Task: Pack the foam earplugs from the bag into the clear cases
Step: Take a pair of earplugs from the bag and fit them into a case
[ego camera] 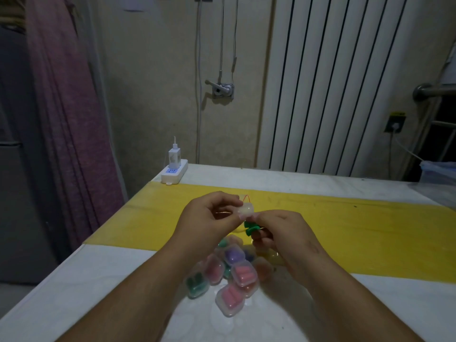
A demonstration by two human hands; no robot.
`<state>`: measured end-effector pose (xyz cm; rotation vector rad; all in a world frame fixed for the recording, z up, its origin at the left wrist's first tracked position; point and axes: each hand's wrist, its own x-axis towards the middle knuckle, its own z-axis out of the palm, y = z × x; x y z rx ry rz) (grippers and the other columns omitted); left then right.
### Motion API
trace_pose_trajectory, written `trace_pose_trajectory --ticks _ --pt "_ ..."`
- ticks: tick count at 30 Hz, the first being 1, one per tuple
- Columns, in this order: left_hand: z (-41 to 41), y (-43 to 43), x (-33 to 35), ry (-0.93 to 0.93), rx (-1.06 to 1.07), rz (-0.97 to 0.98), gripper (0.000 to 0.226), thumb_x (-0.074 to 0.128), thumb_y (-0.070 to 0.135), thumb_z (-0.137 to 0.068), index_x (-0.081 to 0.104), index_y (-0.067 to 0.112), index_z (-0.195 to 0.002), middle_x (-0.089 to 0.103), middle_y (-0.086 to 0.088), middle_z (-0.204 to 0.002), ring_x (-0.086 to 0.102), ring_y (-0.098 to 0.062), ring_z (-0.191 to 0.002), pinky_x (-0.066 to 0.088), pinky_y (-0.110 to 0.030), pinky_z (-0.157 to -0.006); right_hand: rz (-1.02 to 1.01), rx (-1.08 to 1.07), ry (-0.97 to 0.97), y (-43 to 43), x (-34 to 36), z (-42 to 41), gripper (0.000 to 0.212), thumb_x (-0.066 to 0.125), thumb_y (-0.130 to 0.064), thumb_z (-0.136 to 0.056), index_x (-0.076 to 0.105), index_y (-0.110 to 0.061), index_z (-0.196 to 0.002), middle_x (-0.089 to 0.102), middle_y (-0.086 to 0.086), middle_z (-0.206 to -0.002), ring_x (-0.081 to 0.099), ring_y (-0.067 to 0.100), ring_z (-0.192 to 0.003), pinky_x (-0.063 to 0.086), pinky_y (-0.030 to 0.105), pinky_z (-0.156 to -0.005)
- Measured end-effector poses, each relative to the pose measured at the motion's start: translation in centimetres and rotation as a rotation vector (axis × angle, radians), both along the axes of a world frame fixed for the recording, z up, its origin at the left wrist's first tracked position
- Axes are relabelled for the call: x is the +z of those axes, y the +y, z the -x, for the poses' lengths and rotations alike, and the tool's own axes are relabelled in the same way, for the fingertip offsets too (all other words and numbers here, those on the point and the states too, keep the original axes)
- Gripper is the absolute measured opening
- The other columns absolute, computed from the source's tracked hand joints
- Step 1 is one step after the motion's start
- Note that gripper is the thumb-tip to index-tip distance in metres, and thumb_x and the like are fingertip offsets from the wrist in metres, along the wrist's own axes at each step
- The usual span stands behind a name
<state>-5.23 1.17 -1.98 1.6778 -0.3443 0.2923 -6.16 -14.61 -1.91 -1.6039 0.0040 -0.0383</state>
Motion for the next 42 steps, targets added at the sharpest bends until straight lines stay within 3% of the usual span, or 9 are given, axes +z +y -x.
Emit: trace_pose_trajectory --ticks 5,11,16,19,22,26,32,37,42 --pt "-0.3 0.1 -0.3 -0.015 0.023 -0.071 0.018 0.082 0.014 -0.074 0.072 0.016 -0.090 0.072 0.001 -0.097 0.070 -0.015 -0.088 0.060 -0.033 -0.080 -0.035 0.062 -0.040 0.0 -0.2 0.1 0.017 0.068 -0.017 -0.086 0.076 -0.003 -0.080 0.061 0.007 -0.065 0.052 0.016 -0.060 0.044 0.027 -0.056" --pt "-0.2 0.1 -0.5 -0.043 0.006 -0.126 0.016 0.078 0.016 -0.079 0.071 0.016 -0.094 0.071 0.000 -0.089 0.069 -0.012 -0.087 0.059 -0.035 -0.081 0.012 0.037 -0.045 0.1 -0.4 -0.2 0.018 0.069 -0.022 -0.085 0.077 -0.007 -0.080 0.059 -0.003 -0.056 0.050 0.013 -0.053 0.041 0.024 -0.051" --pt "0.0 -0.1 -0.6 -0.057 0.008 -0.137 0.013 0.075 0.021 -0.083 0.069 0.019 -0.094 0.071 0.005 -0.088 0.067 -0.008 -0.085 0.058 -0.026 -0.077 0.082 -0.017 -0.076 0.3 -0.4 -0.2 0.020 0.069 -0.020 -0.084 0.075 -0.007 -0.071 0.057 -0.004 -0.052 0.050 0.013 -0.051 0.040 0.025 -0.050" --pt "-0.2 -0.3 -0.3 0.035 0.033 0.009 0.009 0.066 0.012 -0.090 0.070 0.016 -0.096 0.072 0.000 -0.087 0.068 -0.013 -0.081 0.059 -0.026 -0.076 0.163 -0.063 -0.094 0.2 -0.7 -0.4 0.018 0.069 -0.020 -0.081 0.074 -0.007 -0.071 0.059 0.003 -0.056 0.048 0.018 -0.052 0.041 0.032 -0.056" --pt "-0.4 -0.1 -0.1 0.097 0.053 0.149 0.025 0.055 0.000 -0.092 0.068 0.018 -0.105 0.070 -0.010 -0.085 0.067 -0.017 -0.074 0.059 -0.028 -0.072 0.119 -0.039 -0.058 0.1 -0.7 -0.5 0.016 0.070 -0.016 -0.083 0.076 -0.008 -0.071 0.059 0.004 -0.056 0.046 0.018 -0.051 0.039 0.031 -0.055" --pt "0.1 0.0 0.0 0.143 -0.006 0.040 0.046 0.048 -0.010 -0.090 0.066 0.027 -0.109 0.065 -0.008 -0.097 0.068 -0.018 -0.071 0.061 -0.032 -0.071 0.055 -0.026 -0.025 -0.2 -0.3 -0.5 0.014 0.070 -0.013 -0.084 0.077 -0.008 -0.073 0.060 0.004 -0.058 0.051 0.019 -0.053 0.044 0.030 -0.055" --pt "0.5 -0.3 -0.1 0.127 -0.018 -0.098 0.037 0.071 -0.006 -0.079 0.070 0.022 -0.104 0.070 0.004 -0.100 0.068 -0.007 -0.082 0.059 -0.024 -0.073 -0.036 -0.050 -0.026 -0.6 -0.3 -0.6 0.010 0.069 -0.013 -0.087 0.076 -0.006 -0.087 0.066 0.008 -0.067 0.060 0.017 -0.057 0.053 0.035 -0.061" --pt "0.2 -0.2 -0.2 0.096 0.062 -0.092 0.038 0.074 -0.005 -0.075 0.071 0.021 -0.102 0.071 0.007 -0.095 0.067 -0.006 -0.080 0.054 -0.014 -0.066 -0.124 -0.222 -0.198 -1.2 0.1 -0.8 0.015 0.061 0.005 -0.089 0.068 -0.009 -0.089 0.071 0.011 -0.074 0.070 0.018 -0.062 0.059 0.029 -0.064" --pt "0.0 -0.3 -0.4 0.095 0.080 -0.150 0.038 0.076 -0.002 -0.074 0.071 0.026 -0.098 0.070 0.008 -0.095 0.067 -0.009 -0.083 0.057 -0.021 -0.071 0.194 -0.201 -0.384 -0.2 -0.4 -0.6 0.024 0.071 -0.004 -0.083 0.067 -0.027 -0.079 0.072 -0.008 -0.071 0.066 0.002 -0.063 0.050 0.017 -0.058"
